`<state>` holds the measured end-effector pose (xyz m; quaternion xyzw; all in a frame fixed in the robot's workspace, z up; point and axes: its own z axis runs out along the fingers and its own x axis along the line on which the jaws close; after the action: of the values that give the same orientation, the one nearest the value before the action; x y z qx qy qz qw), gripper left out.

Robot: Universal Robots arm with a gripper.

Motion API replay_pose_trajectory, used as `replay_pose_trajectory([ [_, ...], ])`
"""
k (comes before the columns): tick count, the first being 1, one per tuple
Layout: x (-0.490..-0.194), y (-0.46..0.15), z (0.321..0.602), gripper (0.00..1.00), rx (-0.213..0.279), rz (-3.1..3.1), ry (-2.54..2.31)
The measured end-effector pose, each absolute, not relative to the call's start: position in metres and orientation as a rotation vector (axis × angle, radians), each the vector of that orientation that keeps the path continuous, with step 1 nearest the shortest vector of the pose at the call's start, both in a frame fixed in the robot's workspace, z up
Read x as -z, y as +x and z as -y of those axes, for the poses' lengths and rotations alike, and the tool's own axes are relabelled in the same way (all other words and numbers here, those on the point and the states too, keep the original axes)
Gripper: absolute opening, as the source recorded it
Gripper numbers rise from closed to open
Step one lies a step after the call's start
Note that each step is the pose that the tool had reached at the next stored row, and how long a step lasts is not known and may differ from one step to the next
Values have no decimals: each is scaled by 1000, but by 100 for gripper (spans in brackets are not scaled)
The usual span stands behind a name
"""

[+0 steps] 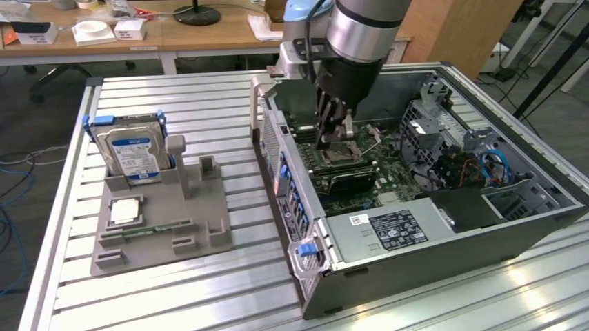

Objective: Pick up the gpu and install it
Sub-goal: 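Press down on the gpu until it lock into place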

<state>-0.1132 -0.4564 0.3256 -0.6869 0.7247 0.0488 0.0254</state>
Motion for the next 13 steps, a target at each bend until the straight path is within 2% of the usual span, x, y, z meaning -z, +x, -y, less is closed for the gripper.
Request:
replay_pose_trajectory([
  [13,-306,-119,470,11,-148,-2250,-2114],
])
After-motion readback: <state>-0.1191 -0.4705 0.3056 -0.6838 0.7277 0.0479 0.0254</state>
